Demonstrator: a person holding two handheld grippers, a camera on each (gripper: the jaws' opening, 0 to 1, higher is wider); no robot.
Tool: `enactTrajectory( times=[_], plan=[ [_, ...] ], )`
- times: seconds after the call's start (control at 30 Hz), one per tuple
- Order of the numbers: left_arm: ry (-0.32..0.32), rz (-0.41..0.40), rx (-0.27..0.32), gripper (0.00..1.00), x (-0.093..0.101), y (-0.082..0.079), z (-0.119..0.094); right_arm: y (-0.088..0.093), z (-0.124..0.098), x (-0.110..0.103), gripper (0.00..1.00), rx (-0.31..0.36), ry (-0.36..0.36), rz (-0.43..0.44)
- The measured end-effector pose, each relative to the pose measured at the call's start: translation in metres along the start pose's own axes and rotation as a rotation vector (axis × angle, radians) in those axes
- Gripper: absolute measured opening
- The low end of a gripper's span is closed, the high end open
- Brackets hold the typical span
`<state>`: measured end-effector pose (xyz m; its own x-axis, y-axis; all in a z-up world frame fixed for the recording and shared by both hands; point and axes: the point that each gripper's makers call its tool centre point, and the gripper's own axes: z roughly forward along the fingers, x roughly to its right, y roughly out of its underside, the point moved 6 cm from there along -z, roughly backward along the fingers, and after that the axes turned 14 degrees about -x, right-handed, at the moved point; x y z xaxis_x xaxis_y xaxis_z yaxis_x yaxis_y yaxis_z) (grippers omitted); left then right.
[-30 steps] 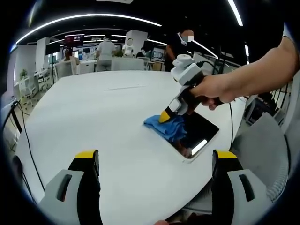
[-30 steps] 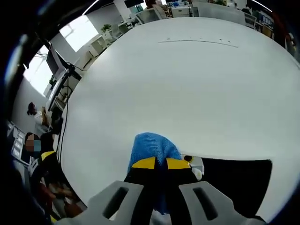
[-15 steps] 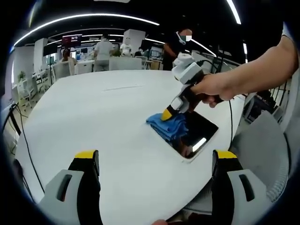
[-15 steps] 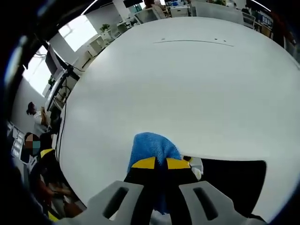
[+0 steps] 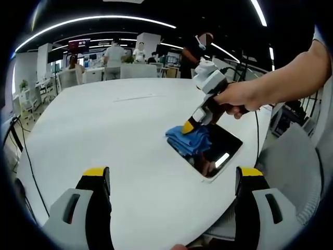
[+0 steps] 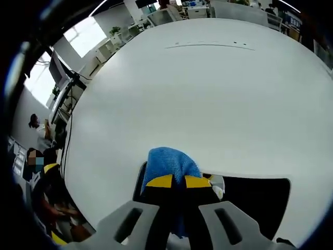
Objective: Wipe the mirror surface with the cleaning cloth until all visible marks leave the cleaned area.
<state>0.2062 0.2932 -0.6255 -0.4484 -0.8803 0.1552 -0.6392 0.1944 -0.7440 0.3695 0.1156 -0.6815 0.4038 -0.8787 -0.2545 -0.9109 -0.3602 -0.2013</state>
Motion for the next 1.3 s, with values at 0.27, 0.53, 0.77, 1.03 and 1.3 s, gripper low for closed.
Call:
enactTrajectory(
  times=[0.27,0.53,0.77,1.03,1.3],
  plan=[
    [0.005,0.0,-0.001,0.99,0.006,-0.001,0.004,0.001,-0.002,0.012,0.01,-0.001,0.013,0.008],
    [0.006,0.005,0.006,0.99,0.007,-0.004,0.006,0.002,-0.004,0.019,0.01,-0.002,0.023,0.014],
    [0.003,0.005,0.004,0.99,0.008,-0.003,0.004,0.002,-0.004,0.022,0.01,-0.003,0.028,0.017],
    [0.002,0.005,0.006,0.99,0.01,-0.004,0.004,0.004,-0.005,0.02,0.0,0.01,0.036,0.027],
    [-0.005,0.008,0.006,0.99,0.011,-0.004,0.003,0.008,-0.003,0.021,0.0,0.019,0.035,0.042]
  ],
)
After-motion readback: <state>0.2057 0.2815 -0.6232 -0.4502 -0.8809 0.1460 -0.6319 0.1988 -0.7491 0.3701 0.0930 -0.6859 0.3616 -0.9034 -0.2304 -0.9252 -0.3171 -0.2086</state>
